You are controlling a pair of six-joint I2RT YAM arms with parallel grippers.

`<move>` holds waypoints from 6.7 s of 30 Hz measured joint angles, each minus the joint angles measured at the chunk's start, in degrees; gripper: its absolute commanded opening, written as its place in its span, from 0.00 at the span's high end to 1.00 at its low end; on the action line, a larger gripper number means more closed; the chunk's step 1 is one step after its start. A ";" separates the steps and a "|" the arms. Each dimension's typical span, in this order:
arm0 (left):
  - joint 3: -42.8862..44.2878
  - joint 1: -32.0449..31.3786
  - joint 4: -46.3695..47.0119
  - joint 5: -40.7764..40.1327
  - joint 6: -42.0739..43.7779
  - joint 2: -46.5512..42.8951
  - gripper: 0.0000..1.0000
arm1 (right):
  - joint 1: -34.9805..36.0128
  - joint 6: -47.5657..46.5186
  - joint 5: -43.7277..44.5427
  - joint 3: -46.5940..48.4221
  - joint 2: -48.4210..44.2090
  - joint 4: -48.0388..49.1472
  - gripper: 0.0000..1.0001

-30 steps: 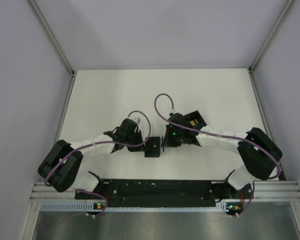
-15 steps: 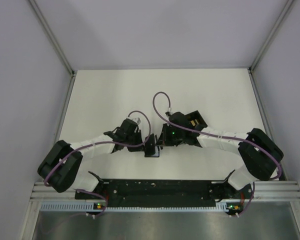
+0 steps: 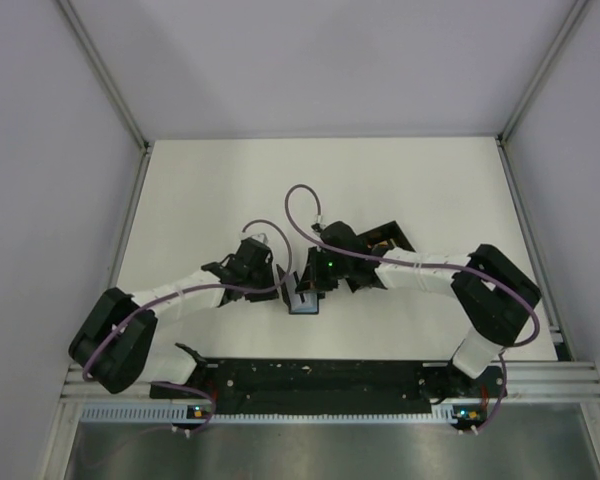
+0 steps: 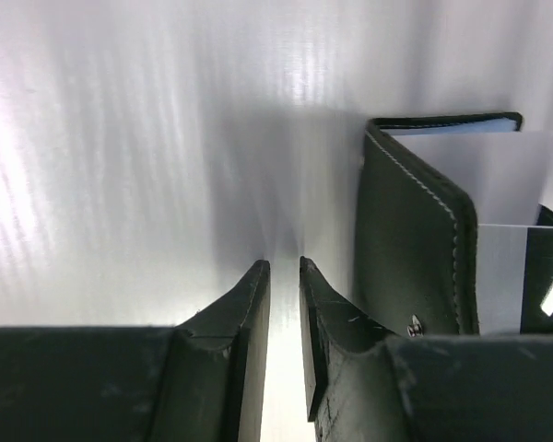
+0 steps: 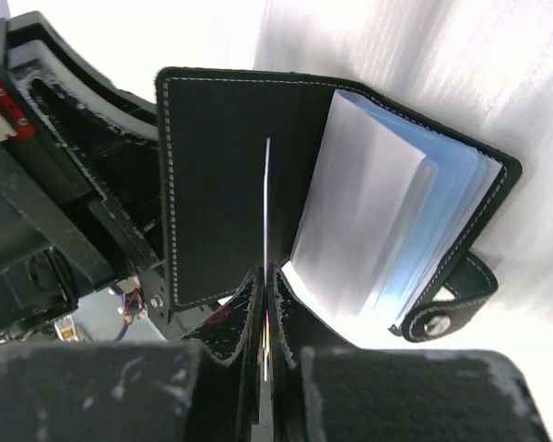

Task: Put the credit cards into the card holder
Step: Insert the credit card into the card holder.

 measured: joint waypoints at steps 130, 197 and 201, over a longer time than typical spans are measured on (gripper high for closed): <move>-16.33 7.39 7.08 6.82 -8.17 -18.47 0.94 | 0.81 -6.69 18.51 6.27 1.88 -18.38 1.00; -13.75 7.41 12.50 9.40 -5.68 -10.29 1.00 | -3.39 2.43 -0.70 1.03 8.76 3.39 1.00; -13.38 7.43 12.46 9.73 -5.51 -9.77 1.00 | -3.72 2.64 -1.40 1.05 9.88 4.72 1.00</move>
